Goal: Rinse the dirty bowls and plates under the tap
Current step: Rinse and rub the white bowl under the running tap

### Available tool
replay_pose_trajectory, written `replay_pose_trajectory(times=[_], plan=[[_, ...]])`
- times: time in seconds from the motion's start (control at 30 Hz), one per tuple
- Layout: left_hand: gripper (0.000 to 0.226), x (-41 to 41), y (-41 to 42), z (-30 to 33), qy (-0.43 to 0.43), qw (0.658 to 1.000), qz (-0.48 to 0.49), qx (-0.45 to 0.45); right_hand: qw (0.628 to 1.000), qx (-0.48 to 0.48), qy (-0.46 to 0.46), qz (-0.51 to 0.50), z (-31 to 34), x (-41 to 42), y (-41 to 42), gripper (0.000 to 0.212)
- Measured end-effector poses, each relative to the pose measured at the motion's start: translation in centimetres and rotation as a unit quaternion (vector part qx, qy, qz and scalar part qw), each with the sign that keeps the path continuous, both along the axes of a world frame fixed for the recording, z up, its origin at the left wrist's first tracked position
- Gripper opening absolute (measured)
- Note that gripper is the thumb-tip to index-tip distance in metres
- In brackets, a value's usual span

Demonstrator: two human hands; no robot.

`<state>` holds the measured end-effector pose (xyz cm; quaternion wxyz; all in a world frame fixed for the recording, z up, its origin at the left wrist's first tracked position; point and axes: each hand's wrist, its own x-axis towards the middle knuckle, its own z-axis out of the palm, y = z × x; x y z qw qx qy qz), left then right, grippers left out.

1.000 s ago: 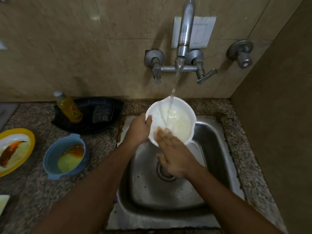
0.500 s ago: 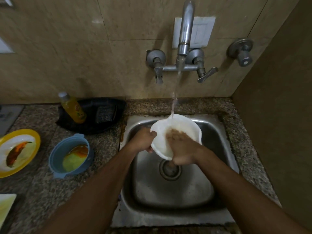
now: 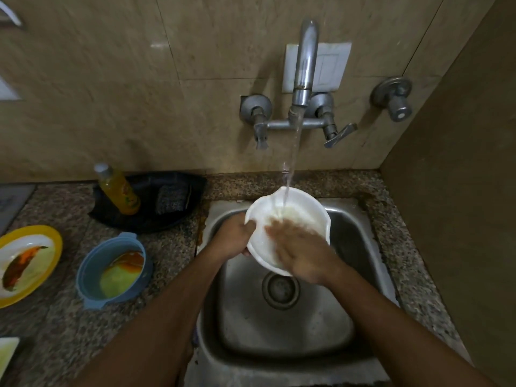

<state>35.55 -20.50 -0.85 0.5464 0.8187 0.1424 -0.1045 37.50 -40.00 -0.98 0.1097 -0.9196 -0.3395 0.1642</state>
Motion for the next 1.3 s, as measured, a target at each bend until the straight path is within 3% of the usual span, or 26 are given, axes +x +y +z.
replay_pose_trajectory(times=[0.1, 0.2, 0.27, 0.33, 0.4, 0.57, 0.67, 0.73, 0.83, 0.97, 1.03, 1.2, 1.3], plan=[[0.024, 0.1, -0.5, 0.1, -0.001, 1.0, -0.02, 0.019, 0.996, -0.033, -0.008, -0.082, -0.2, 0.9, -0.7, 0.068], [0.025, 0.2, -0.5, -0.1, -0.044, 0.998, -0.009, 0.05, 0.995, 0.095, 0.038, -0.021, 0.8, -0.3, 0.0, 0.049], [0.031, 0.1, 0.1, 0.0, -0.102, 0.985, -0.015, 0.141, 0.98, 0.174, -0.08, -0.059, 1.0, -0.7, -1.5, 0.043], [0.033, 0.1, 0.5, 0.5, -0.147, 0.955, -0.021, 0.257, 0.938, 0.233, -0.151, -0.208, 0.5, -0.4, -3.6, 0.04], [0.029, 0.3, 0.5, 1.3, -0.18, 0.913, -0.039, 0.363, 0.912, 0.241, -0.141, -0.301, 0.2, -0.2, -4.3, 0.038], [0.027, -0.7, 0.7, 2.4, -0.248, 0.798, -0.128, 0.535, 0.913, 0.254, -0.118, -0.297, -0.2, 0.0, -2.9, 0.025], [0.035, -1.3, 1.1, 1.9, -0.277, 0.77, -0.118, 0.562, 0.916, 0.246, -0.121, -0.294, -0.3, -0.4, -2.5, 0.022], [0.028, -1.6, 0.9, 2.2, -0.267, 0.796, -0.091, 0.535, 0.923, 0.228, -0.116, -0.287, -0.5, -0.8, -2.1, 0.018], [0.025, -0.9, 0.5, 2.1, -0.177, 0.884, -0.006, 0.432, 0.94, 0.207, -0.098, -0.254, -0.2, -1.3, -1.2, 0.023], [0.038, -0.1, -0.1, 0.4, -0.093, 0.972, 0.033, 0.215, 0.983, 0.067, -0.083, -0.15, -0.5, -0.8, 1.2, 0.06], [0.035, 0.3, -0.9, -0.2, -0.056, 0.988, 0.01, 0.144, 0.991, 0.042, -0.055, -0.119, -0.4, -0.4, 3.3, 0.07], [0.042, 1.8, -0.4, -0.5, -0.023, 0.994, 0.04, 0.095, 0.998, 0.034, 0.001, 0.054, 0.5, -1.9, 2.9, 0.067], [0.041, 1.7, -0.9, -0.4, -0.029, 0.995, 0.018, 0.092, 0.999, -0.028, -0.043, 0.006, 0.3, -1.0, 0.2, 0.069]])
